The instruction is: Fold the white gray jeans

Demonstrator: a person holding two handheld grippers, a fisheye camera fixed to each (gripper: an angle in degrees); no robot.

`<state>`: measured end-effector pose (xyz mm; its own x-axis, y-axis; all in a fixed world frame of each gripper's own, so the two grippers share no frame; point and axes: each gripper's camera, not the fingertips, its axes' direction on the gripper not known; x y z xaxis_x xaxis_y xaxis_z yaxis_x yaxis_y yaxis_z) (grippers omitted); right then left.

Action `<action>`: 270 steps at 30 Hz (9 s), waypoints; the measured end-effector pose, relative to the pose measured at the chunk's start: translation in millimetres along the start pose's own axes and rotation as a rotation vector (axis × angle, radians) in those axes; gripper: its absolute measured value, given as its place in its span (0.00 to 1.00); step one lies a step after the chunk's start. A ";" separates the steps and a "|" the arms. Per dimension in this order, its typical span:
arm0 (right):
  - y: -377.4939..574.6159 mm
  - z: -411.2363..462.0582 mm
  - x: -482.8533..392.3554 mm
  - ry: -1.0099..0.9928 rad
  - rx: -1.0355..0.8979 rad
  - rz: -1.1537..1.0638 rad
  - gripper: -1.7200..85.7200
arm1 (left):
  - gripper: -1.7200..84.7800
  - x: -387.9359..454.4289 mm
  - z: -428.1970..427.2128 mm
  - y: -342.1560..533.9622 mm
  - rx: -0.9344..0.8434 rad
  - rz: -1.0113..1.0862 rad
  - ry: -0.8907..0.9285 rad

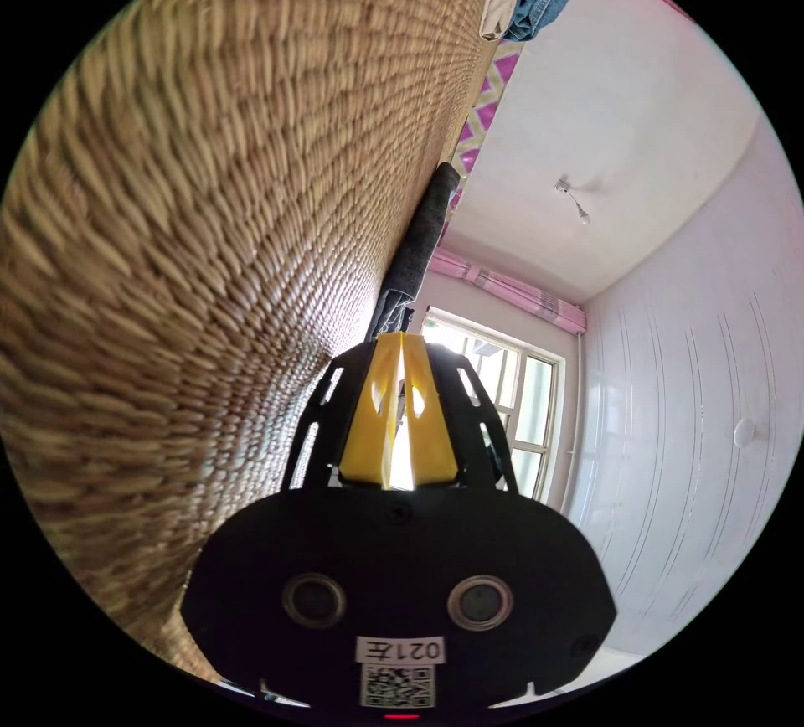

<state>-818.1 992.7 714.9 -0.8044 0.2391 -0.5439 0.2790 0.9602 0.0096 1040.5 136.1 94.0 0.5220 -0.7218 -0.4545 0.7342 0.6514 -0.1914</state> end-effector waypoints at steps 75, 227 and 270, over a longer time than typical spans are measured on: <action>105.9 349.9 -324.5 0.931 0.105 -1.050 0.12 | 0.12 176.2 505.3 207.8 -0.355 1.573 -0.998; -85.2 208.1 -555.6 1.025 -0.582 -1.792 0.01 | 0.01 306.1 181.9 3.7 -0.356 1.759 -0.882; 3.1 -30.3 -288.4 1.316 0.065 -1.025 0.10 | 0.01 145.0 -74.6 138.1 0.317 1.037 -0.930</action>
<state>-601.1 931.1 897.3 -0.5089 -0.4604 0.7273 -0.6139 0.7864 0.0682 1185.2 138.9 -63.2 0.8727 0.0712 0.4831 -0.1490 0.9810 0.1246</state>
